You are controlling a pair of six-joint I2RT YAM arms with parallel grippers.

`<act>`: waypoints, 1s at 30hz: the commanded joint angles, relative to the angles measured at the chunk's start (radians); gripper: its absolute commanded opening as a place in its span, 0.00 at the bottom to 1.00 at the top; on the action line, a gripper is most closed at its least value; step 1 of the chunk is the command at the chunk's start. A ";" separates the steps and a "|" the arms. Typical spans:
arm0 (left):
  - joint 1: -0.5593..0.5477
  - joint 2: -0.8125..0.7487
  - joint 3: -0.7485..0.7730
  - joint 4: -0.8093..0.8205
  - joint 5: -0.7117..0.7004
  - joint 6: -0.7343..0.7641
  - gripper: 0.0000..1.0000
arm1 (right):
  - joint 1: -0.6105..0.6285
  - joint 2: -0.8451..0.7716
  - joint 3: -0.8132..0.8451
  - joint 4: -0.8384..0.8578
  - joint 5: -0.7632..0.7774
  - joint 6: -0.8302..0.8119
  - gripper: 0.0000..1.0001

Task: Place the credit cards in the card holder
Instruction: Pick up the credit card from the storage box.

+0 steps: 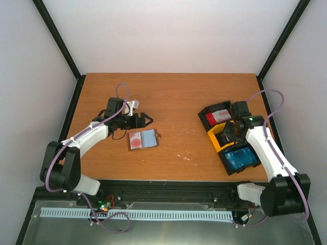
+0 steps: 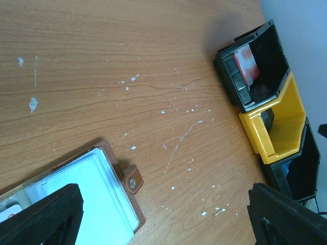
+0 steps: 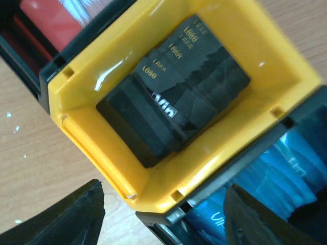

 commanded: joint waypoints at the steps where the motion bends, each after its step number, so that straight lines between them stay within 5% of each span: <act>1: -0.002 0.036 0.050 0.036 0.035 0.034 0.89 | -0.016 0.138 0.017 0.052 -0.124 -0.117 0.57; 14: -0.002 0.095 0.112 -0.003 0.026 0.061 0.88 | -0.074 0.470 0.081 0.238 -0.149 -0.178 0.52; 20: -0.002 0.097 0.106 -0.011 0.018 0.063 0.88 | -0.081 0.532 0.072 0.287 -0.164 -0.189 0.45; 30: -0.002 0.097 0.103 -0.013 0.004 0.069 0.88 | -0.081 0.563 0.050 0.330 -0.203 -0.201 0.48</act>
